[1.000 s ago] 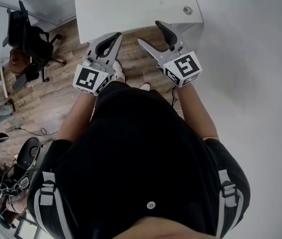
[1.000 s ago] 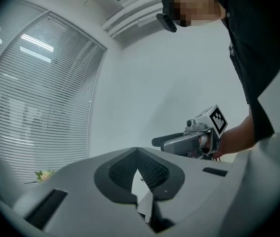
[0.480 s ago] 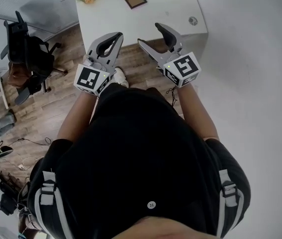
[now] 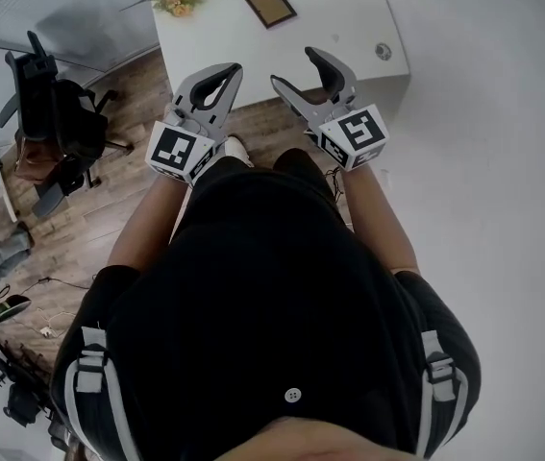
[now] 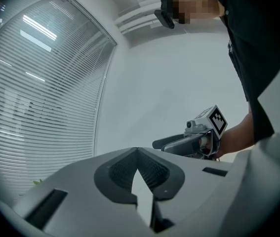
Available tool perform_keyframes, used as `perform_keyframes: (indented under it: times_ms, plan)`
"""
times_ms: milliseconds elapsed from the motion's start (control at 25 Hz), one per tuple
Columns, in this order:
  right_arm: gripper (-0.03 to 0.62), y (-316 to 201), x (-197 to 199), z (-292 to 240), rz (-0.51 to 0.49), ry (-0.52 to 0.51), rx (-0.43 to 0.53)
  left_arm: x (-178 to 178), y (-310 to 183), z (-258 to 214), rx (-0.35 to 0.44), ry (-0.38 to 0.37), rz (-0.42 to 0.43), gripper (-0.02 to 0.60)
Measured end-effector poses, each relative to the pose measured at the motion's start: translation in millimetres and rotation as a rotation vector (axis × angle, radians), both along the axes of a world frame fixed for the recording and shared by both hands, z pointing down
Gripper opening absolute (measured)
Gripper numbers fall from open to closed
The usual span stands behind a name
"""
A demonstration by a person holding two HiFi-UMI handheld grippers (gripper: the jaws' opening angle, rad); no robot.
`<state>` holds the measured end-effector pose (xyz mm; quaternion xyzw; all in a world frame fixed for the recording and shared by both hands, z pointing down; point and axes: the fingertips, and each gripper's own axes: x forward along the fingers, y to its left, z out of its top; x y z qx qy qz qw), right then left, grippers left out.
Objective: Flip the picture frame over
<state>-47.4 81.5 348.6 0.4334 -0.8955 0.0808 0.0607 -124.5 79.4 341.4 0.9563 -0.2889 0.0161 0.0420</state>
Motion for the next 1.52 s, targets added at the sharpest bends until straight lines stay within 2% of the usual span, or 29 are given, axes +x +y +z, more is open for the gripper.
perform_keyframes:
  times_ms: [360, 480, 720, 1120, 1520]
  plan:
    - [0.319, -35.8, 3.9, 16.5, 0.002, 0.001, -0.035, -6.2, -40.0, 17.0, -0.035, 0.006, -0.033, 0.005]
    - [0.319, -56.5, 15.2, 24.2, -0.020, -0.002, -0.041, 5.7, -58.3, 17.9, -0.023, -0.013, -0.046, 0.005]
    - [0.319, -105.2, 36.3, 24.6, -0.078, -0.016, -0.049, 22.8, -98.9, 10.3, -0.007, -0.012, -0.139, 0.005]
    - [0.319, -185.6, 85.3, 43.9, -0.189, -0.024, -0.095, 69.6, -171.9, 14.8, -0.035, -0.042, -0.257, 0.005]
    - [0.319, -218.3, 106.9, 83.9, -0.309, -0.004, -0.192, 104.6, -201.5, 27.3, -0.086, -0.067, -0.367, 0.005]
